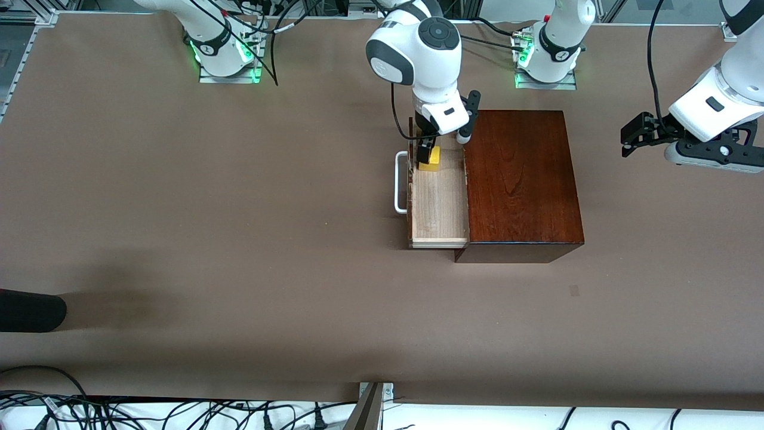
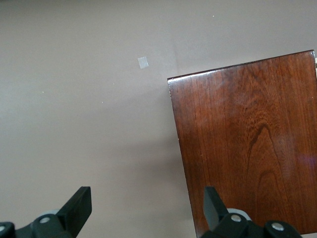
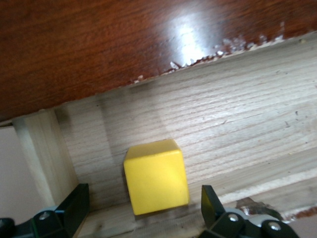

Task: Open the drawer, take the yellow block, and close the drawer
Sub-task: 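Lower the right gripper into the drawer and grasp the yellow block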

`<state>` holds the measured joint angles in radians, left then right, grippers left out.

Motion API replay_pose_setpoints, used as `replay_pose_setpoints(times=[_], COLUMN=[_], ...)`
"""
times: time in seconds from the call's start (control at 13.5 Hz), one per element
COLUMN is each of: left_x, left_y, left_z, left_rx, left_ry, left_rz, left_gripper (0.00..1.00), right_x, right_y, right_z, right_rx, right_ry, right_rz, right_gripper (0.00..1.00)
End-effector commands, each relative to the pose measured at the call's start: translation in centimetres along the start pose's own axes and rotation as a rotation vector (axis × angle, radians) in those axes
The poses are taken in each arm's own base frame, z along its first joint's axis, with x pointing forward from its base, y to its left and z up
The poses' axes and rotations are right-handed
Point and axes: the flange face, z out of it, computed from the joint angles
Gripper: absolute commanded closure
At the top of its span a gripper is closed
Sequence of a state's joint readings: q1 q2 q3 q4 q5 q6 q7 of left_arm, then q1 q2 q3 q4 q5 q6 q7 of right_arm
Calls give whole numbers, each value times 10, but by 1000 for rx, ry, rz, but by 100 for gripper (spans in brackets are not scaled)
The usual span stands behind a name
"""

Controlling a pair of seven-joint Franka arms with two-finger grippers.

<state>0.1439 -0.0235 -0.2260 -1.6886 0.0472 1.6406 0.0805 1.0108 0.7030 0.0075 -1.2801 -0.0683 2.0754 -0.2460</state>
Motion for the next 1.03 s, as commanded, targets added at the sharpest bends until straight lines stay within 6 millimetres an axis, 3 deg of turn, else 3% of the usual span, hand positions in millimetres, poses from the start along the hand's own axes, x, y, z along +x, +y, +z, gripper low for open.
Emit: replay_pose_setpoints(times=[0.0,0.44,0.52,0.59,0.66,0.81,0.96], left_x=[0,0,0,0,1,0,0], left_y=[0,0,0,1,0,1,0], left_z=[-7,-7,-7,-8,-7,-7,-8], left_rx=[16,16,16,17,16,17,15], left_ry=[-3,-1,-3,-1,-1,-1,-1], left_rz=[2,2,5,6,6,6,5], left_gripper=[0,0,0,0,0,0,0], right_x=[7,10,10,10,8,11,16], right_y=[-3,-4,-4,-2,1,4,9], right_z=[6,27,28,27,23,11,-13], right_rx=[-18,-43,-44,-46,-48,-50,-52], right_ry=[-1,8,6,4,0,5,-2], right_rz=[-29,-45,-58,-94,-101,-96,-88], right_gripper=[0,2,17,46,66,100,100])
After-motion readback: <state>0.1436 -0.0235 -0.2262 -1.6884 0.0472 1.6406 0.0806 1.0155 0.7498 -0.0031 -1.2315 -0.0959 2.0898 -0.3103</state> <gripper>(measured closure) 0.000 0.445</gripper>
